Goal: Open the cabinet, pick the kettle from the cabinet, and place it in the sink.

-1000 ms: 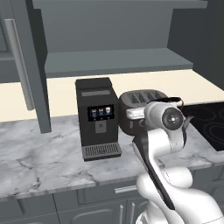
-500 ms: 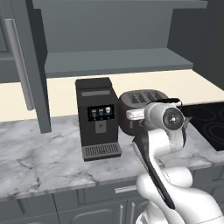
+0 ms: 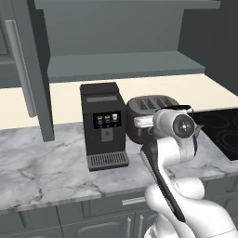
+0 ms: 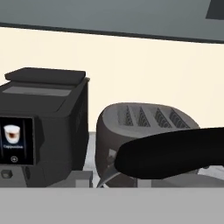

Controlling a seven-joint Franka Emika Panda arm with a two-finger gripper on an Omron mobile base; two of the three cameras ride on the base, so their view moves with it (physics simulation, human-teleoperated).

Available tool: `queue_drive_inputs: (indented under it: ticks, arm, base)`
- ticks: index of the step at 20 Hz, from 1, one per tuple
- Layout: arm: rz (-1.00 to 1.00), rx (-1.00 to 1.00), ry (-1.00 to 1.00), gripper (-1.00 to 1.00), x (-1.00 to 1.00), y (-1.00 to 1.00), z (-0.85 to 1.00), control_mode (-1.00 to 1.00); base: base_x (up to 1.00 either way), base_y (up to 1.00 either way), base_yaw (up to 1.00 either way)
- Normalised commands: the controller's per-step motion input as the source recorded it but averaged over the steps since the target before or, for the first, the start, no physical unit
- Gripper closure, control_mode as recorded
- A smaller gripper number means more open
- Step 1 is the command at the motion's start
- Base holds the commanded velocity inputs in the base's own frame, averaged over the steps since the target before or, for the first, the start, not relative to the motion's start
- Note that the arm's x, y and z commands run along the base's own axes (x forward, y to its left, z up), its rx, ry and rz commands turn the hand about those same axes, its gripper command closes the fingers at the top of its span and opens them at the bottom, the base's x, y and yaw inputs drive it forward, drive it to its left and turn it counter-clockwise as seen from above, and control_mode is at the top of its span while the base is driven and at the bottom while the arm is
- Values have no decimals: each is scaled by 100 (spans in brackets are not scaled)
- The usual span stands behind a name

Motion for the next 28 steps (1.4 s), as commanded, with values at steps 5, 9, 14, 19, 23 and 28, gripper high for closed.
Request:
queue_drive_inputs:
  ticks: [5, 9, 14, 19, 23, 28]
  arm:
    - [0, 0, 0, 100, 0, 0, 0, -100]
    - [0, 0, 0, 100, 0, 0, 0, 100]
    - [0, 0, 0, 100, 0, 0, 0, 100]
    - [0, 0, 0, 100, 0, 0, 0, 100]
    - [0, 0, 0, 100, 0, 0, 0, 100]
    - [0, 0, 0, 100, 0, 0, 0, 100]
  base:
    - [0, 0, 0]
    - [0, 0, 0]
    - [0, 0, 0]
    - [-20, 0, -5]
    - [-54, 0, -15]
    - [-61, 0, -14]
